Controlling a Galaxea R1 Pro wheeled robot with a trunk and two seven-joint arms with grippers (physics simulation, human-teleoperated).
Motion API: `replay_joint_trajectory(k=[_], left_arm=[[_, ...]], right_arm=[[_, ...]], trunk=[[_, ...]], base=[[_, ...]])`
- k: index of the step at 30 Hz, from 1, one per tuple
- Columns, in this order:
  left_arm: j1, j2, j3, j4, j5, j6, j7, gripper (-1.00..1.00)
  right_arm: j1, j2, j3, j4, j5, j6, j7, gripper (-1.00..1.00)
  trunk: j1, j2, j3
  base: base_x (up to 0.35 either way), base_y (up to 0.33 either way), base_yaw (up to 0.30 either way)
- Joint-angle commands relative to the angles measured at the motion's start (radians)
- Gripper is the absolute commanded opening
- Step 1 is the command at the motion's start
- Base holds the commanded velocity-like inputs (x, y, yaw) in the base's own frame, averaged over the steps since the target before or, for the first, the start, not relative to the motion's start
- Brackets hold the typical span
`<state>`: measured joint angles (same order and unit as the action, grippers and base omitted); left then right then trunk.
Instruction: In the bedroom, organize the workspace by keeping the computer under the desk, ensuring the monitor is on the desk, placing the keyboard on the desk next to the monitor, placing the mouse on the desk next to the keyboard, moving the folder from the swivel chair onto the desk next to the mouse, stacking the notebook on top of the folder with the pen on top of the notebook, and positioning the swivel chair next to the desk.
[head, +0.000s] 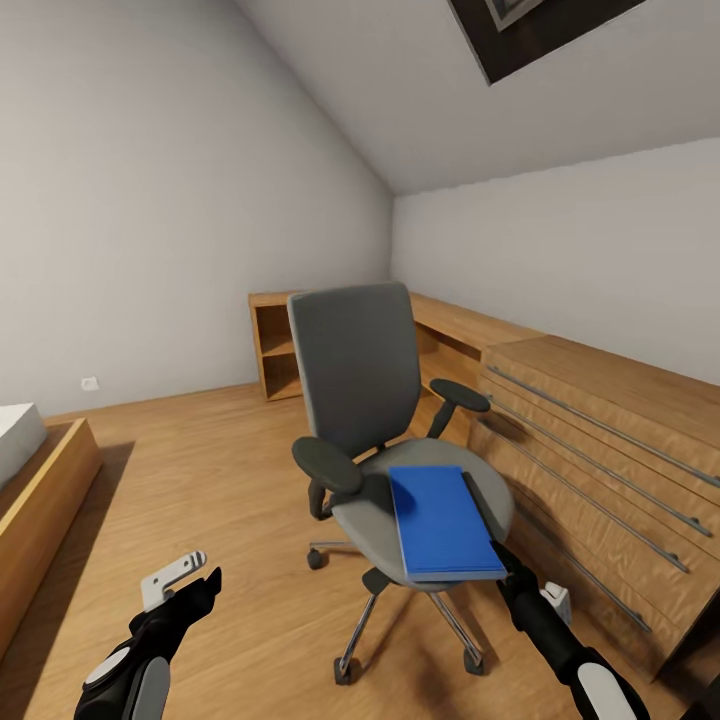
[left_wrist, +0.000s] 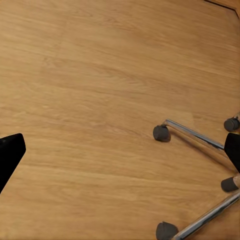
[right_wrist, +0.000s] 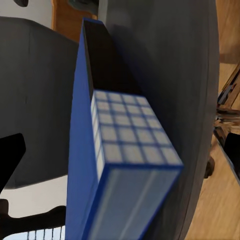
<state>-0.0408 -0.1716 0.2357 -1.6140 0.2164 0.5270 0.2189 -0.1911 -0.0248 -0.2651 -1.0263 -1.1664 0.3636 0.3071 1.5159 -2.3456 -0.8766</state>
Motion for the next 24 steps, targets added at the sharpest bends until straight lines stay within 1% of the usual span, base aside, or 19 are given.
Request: replay_joint_trajectory(k=[1,6,12,24], left_arm=[[-0.001,0.0,0.001,-0.001,0.011,0.004,0.007,1.0],[-0.001,0.0,0.001,-0.001,0.011,0.005,0.007,1.0],[-0.001,0.0,0.001,-0.001,0.011,0.005,0.007,1.0],[-0.001,0.0,0.001,-0.001,0.011,0.006,0.007,1.0]], right_arm=[[-0.001,0.0,-0.002,0.0,-0.007,0.008,0.001,1.0],[-0.001,0.0,-0.002,0.001,-0.007,0.008,-0.003,1.0],[-0.001,0.002,-0.001,0.002,-0.007,0.008,-0.027,1.0],[-0.001,0.002,0.0,0.003,-0.007,0.008,-0.034,1.0]], trunk=[[0.0,0.0,-0.001],[0.0,0.0,-0.001],[0.0,0.0,-0.001],[0.0,0.0,-0.001]], base=[[0.002,0.0,0.0],[0.001,0.0,0.0],[0.0,0.0,0.0],[0.0,0.0,0.0]])
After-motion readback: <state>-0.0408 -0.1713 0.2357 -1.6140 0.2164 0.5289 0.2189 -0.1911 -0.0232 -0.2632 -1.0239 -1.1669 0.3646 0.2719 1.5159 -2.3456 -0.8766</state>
